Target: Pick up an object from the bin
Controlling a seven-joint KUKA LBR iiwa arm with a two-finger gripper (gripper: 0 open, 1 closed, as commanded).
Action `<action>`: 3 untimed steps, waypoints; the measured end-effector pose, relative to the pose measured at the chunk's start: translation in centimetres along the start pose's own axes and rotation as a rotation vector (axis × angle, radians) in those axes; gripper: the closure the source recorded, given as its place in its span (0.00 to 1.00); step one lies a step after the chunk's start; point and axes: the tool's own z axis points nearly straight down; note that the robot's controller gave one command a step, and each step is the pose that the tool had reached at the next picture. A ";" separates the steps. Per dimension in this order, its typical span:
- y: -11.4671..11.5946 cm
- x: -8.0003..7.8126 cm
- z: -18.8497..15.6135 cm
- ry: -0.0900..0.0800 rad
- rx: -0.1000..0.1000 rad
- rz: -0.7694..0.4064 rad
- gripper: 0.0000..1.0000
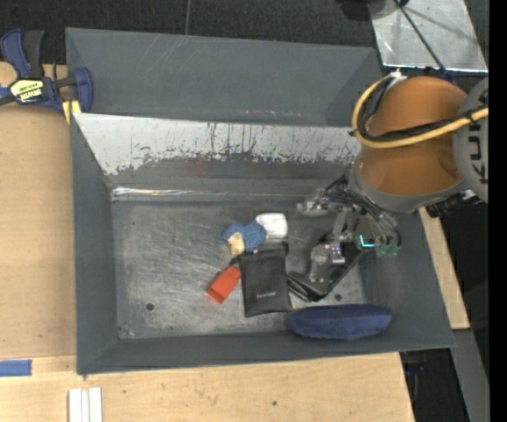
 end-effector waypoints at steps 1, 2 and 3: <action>-5.8 2.7 9.9 -0.026 0.001 -0.128 0.00; -6.3 2.6 8.2 -0.013 0.004 -0.590 0.00; -8.0 3.5 8.2 -0.015 0.007 -1.084 0.00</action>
Offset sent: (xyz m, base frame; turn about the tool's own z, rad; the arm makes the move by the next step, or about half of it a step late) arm -0.0364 -0.0650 -0.1131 -0.1247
